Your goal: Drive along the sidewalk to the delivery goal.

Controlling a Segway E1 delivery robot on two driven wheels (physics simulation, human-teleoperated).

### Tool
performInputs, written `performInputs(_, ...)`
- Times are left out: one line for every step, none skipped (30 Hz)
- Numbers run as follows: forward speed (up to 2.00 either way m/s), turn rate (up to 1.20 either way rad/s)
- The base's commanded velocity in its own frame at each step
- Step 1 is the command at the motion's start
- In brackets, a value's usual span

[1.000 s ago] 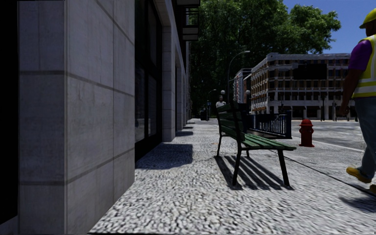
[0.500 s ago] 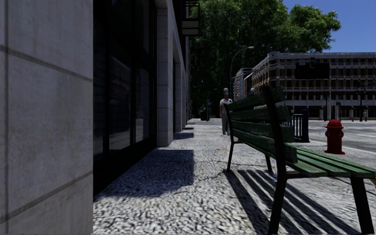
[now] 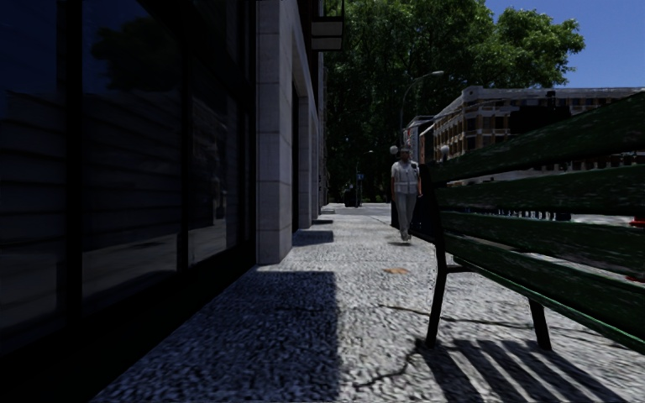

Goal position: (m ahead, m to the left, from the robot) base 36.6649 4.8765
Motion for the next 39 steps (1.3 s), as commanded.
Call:
performInputs(2.00,0.00)
performInputs(2.00,0.00)
performInputs(2.00,0.00)
performInputs(2.00,0.00)
performInputs(2.00,0.00)
performInputs(2.00,0.00)
performInputs(2.00,0.00)
performInputs(2.00,0.00)
performInputs(2.00,0.00)
performInputs(2.00,-0.01)
performInputs(2.00,-0.01)
performInputs(2.00,-0.02)
performInputs(2.00,-0.02)
performInputs(2.00,-0.03)
performInputs(2.00,-0.04)
performInputs(2.00,-0.04)
performInputs(2.00,-0.07)
performInputs(2.00,-0.12)
performInputs(2.00,-0.15)
performInputs(2.00,-0.16)
performInputs(2.00,-0.16)
performInputs(2.00,-0.17)
performInputs(2.00,-0.17)
performInputs(2.00,-0.17)
performInputs(2.00,-0.17)
performInputs(2.00,-0.17)
performInputs(2.00,-0.17)
performInputs(2.00,-0.17)
performInputs(2.00,-0.17)
performInputs(2.00,-0.17)
performInputs(2.00,-0.17)
performInputs(2.00,-0.17)
performInputs(2.00,-0.17)
performInputs(2.00,-0.17)
performInputs(2.00,-0.17)
performInputs(2.00,-0.17)
performInputs(2.00,-0.17)
performInputs(2.00,-0.17)
performInputs(2.00,-0.17)
